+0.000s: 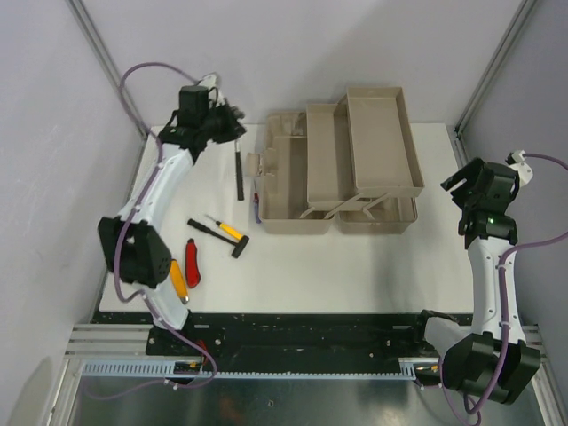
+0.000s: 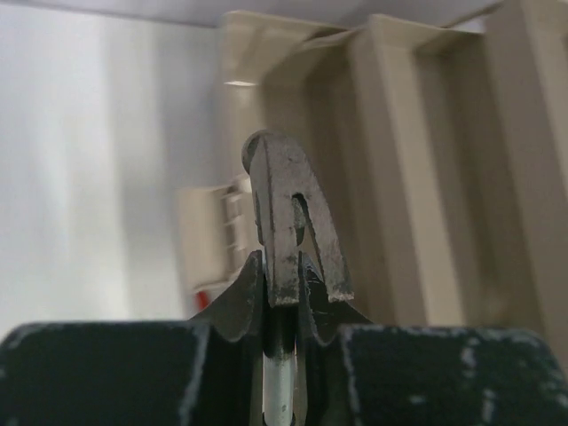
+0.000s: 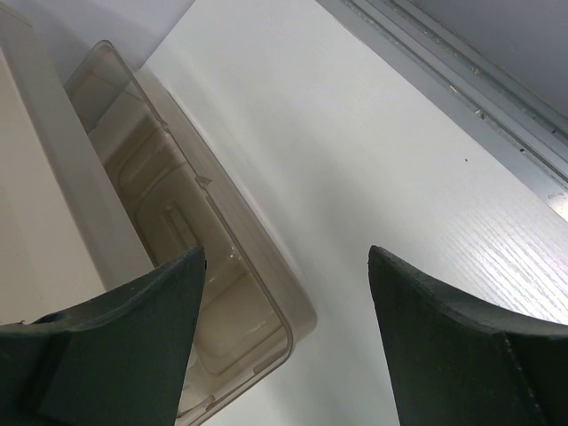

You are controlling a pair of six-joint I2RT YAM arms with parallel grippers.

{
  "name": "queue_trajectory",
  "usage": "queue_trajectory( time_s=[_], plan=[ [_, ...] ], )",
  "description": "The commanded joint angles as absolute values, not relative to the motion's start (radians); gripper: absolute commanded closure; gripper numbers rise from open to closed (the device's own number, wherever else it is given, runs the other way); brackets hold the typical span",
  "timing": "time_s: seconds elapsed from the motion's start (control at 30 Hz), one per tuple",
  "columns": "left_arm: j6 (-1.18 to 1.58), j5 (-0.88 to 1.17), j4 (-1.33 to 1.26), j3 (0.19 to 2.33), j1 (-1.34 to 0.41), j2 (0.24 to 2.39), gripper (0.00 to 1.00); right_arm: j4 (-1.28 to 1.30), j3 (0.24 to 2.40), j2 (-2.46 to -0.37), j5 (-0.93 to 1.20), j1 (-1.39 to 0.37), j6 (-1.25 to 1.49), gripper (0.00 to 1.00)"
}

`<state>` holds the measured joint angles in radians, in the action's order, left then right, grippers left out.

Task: Pack the tool kit

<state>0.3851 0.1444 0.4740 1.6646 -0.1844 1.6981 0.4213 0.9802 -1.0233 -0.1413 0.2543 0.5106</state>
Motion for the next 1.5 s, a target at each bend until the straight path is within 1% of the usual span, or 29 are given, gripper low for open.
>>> queue_trajectory(
  time_s=[0.0,0.13,0.27,0.43,0.67,0.9,1.07,1.13,1.27,1.37,1.47],
  plan=[
    [0.405,0.357,0.447,1.86,-0.245,1.874,1.0,0.407,0.985,-0.995,-0.125,0.263,0.5,0.21],
    [0.426,0.332,0.448,1.997,-0.304,2.02,1.0,0.403,0.984,-0.997,-0.107,0.264,0.512,0.21],
    [0.497,0.247,0.446,2.047,-0.325,2.116,1.0,0.397,0.985,-0.99,-0.105,0.264,0.513,0.21],
    [0.552,0.246,0.445,2.112,-0.36,2.202,1.0,0.401,0.985,-0.988,-0.11,0.264,0.511,0.21],
    [0.595,0.175,0.442,2.143,-0.407,2.281,1.0,0.409,0.985,-0.99,-0.103,0.265,0.503,0.21],
    [0.534,-0.063,0.44,2.138,-0.476,2.342,1.0,0.425,0.985,-0.992,-0.094,0.265,0.491,0.21],
    [0.535,-0.1,0.437,2.128,-0.484,2.39,1.0,0.439,0.984,-0.99,-0.1,0.262,0.485,0.21],
    [0.534,-0.11,0.436,2.119,-0.485,2.398,0.94,0.443,0.983,-0.993,-0.101,0.258,0.485,0.21],
    [0.518,-0.117,0.436,2.117,-0.486,2.402,0.68,0.439,0.983,-1.005,-0.1,0.249,0.485,0.21],
    [0.499,-0.117,0.435,2.118,-0.484,2.393,0.54,0.438,0.983,-1.008,-0.097,0.249,0.493,0.22],
    [0.483,-0.116,0.435,2.104,-0.484,2.363,0.41,0.445,0.983,-1.003,-0.106,0.249,0.499,0.22]
  ],
)
